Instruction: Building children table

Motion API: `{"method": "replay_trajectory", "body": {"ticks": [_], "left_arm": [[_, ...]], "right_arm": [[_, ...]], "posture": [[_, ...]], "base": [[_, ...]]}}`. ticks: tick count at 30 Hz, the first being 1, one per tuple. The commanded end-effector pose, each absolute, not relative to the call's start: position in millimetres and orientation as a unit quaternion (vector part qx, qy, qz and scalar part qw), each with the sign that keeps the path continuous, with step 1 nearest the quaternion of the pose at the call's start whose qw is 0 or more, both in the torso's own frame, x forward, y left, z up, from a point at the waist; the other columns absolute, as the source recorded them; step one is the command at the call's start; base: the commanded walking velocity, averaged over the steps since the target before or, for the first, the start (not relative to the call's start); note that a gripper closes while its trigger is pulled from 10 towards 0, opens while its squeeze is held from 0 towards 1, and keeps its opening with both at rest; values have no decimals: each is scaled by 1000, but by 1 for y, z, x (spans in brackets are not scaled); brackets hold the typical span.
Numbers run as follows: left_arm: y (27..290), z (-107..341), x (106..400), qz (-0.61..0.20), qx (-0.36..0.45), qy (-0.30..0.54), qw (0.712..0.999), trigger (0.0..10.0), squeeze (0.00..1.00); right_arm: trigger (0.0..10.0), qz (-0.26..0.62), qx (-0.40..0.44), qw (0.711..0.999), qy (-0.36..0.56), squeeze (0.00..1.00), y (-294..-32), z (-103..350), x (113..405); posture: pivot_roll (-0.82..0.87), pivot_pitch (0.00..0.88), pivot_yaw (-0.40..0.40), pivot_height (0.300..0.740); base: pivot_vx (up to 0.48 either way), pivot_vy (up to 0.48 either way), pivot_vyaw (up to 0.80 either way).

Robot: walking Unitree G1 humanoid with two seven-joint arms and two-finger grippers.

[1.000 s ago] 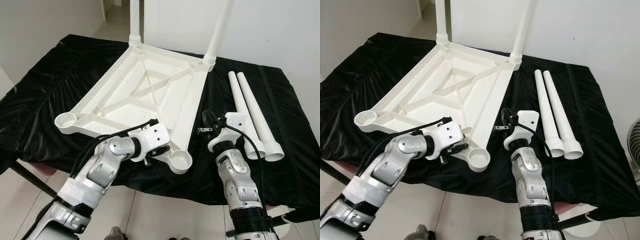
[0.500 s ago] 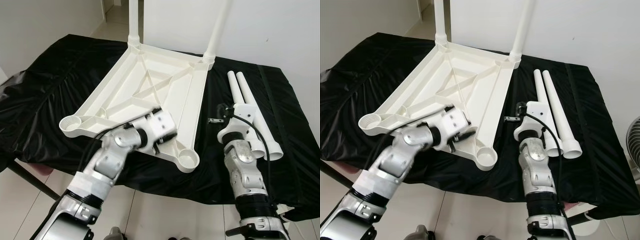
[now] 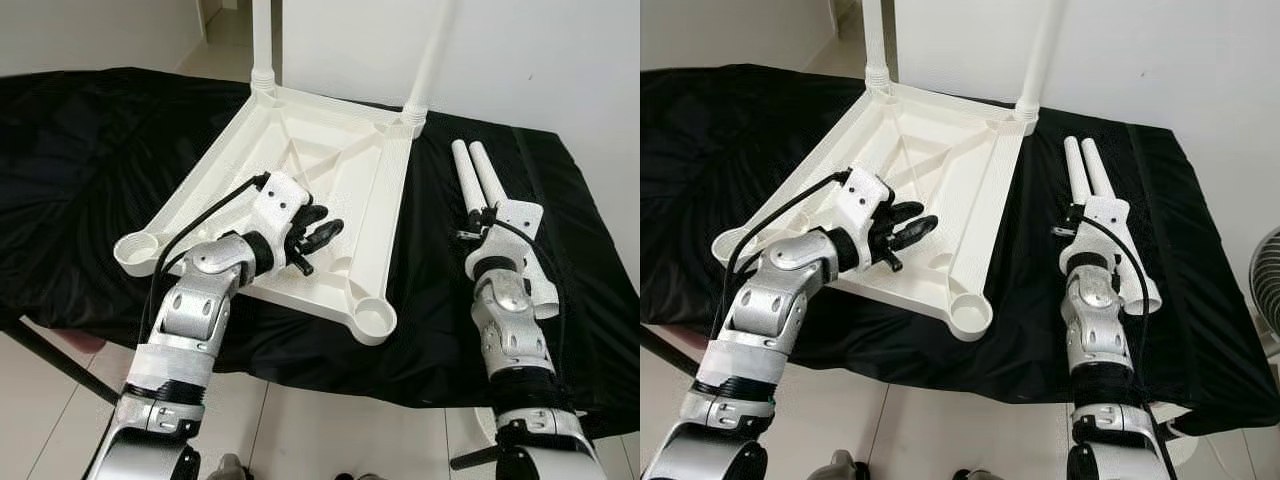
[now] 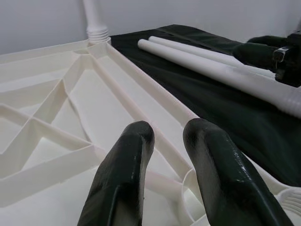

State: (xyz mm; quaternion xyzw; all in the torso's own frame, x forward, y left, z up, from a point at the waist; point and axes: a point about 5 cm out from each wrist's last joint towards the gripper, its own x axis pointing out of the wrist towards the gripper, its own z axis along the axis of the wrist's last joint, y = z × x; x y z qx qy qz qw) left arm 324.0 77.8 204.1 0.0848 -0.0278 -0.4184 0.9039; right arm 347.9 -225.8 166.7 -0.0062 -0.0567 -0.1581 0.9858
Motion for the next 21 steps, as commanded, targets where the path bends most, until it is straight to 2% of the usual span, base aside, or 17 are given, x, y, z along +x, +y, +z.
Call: {"method": "replay_trajectory", "body": {"ticks": [1,7,8,11,13,21], "left_arm": [[82,205,328,-347,84,-32,934,10000,0],[81,207,328,-352,81,-30,932,10000,0],[80,208,328,-352,80,-32,932,10000,0],[79,209,328,-352,80,-33,932,10000,0],[77,210,328,-353,81,-34,931,10000,0],[76,209,326,-351,78,-31,933,10000,0]], "right_arm": [[10000,-174,0,984,-35,1000,-233,164,350],[10000,-198,10,980,-7,1000,-236,168,358],[10000,-211,21,977,5,0,-236,170,362],[10000,-219,29,975,15,0,-237,172,365],[10000,-232,67,968,65,0,-236,172,372],[10000,-242,93,955,146,0,-238,169,379]], "posture": [[118,64,-57,740],[119,47,-58,740],[118,40,-57,740],[117,38,-57,740],[118,33,-58,740],[118,26,-65,740]], "base": [[0,0,0],[0,0,0],[0,0,0],[0,0,0],[0,0,0],[0,0,0]]}}
